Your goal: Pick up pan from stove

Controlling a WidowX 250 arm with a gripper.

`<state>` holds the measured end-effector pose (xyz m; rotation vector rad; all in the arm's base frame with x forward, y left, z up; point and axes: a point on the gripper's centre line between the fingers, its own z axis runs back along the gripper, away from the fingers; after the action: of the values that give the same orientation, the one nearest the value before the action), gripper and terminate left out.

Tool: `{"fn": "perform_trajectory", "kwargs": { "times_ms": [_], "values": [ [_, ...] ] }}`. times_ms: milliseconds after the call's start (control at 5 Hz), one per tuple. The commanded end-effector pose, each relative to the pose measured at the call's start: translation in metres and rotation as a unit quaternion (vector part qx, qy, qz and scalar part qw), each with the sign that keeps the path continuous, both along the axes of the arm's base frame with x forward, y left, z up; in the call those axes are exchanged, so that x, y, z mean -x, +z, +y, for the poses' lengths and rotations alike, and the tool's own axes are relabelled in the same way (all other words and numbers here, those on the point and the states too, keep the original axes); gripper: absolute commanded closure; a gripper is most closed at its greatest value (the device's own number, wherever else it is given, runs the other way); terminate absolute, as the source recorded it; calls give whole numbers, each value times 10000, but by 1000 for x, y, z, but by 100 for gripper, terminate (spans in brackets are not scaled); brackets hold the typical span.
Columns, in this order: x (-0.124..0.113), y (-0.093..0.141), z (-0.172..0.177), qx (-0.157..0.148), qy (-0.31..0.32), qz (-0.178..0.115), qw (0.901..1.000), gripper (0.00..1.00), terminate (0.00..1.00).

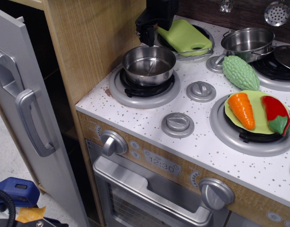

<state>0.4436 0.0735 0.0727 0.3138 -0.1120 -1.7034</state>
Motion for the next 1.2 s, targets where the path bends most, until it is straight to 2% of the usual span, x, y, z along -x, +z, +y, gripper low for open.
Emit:
{"fn": "perform_trajectory", "kwargs": {
  "times_ms": [0, 1000],
  "values": [
    [0, 0, 0, 0, 0, 0, 10000, 0, 0],
    [-5, -26, 1, 537, 13, 34, 9985, 0, 0]
  ]
}}
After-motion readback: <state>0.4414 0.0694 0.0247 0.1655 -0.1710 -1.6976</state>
